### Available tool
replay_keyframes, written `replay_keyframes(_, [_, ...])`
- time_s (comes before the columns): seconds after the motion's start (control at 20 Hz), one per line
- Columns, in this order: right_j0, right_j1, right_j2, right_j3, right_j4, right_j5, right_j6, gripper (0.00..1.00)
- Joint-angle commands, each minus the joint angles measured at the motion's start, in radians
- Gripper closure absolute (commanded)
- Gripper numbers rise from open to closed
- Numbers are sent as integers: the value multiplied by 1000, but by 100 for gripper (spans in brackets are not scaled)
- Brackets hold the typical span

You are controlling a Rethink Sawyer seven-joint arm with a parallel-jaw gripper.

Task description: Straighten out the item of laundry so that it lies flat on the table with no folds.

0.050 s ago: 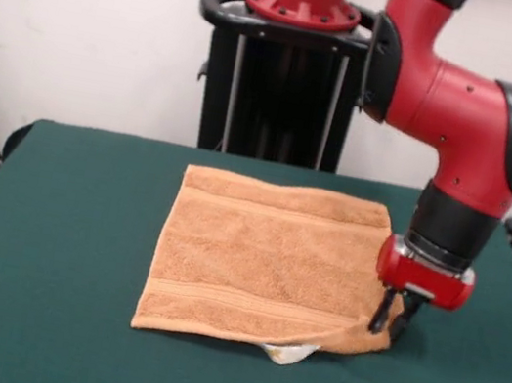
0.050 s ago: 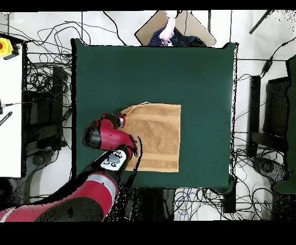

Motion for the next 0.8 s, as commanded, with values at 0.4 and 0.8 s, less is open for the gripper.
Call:
replay_keyframes(0.4, [-38, -91, 32, -41, 43, 157, 197, 0])
replay_keyframes(0.8, [-100, -202, 77, -11, -26, 290, 138, 0])
